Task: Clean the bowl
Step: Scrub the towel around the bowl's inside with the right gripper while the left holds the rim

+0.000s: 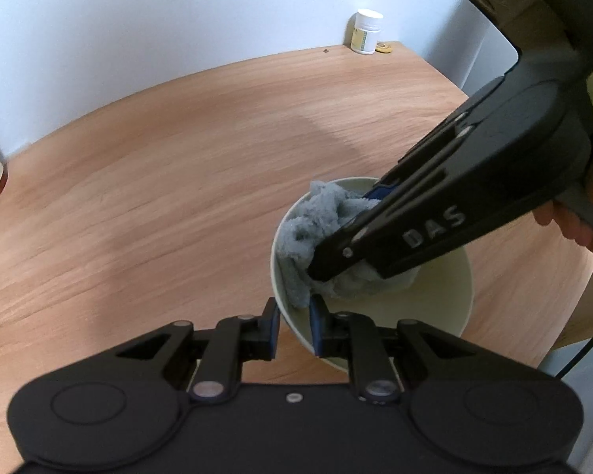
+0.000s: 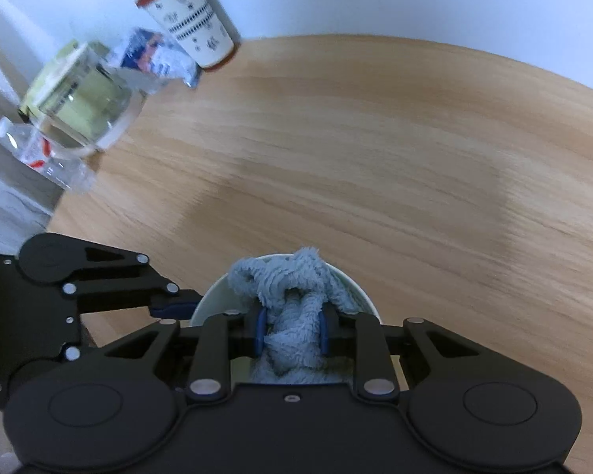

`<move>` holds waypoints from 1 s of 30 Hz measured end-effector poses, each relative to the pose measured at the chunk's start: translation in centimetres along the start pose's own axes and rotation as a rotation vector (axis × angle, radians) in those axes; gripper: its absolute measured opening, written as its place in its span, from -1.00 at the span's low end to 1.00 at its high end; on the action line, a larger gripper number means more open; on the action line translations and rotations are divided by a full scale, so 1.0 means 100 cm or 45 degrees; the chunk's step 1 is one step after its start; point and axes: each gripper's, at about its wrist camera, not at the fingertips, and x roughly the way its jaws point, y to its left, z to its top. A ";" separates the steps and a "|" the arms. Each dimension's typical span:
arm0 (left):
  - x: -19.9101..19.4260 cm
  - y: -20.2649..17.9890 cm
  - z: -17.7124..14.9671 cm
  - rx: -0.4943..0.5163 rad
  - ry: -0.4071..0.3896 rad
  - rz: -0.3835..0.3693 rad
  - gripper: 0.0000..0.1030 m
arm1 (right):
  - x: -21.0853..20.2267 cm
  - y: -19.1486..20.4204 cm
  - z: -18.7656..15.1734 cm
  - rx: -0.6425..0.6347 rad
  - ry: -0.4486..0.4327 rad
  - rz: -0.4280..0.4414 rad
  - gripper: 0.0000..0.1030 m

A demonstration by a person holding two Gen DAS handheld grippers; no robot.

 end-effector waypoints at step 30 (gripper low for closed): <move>0.005 0.008 -0.005 -0.107 -0.045 -0.085 -0.63 | -0.031 0.051 -0.017 -0.542 0.052 -0.466 -0.48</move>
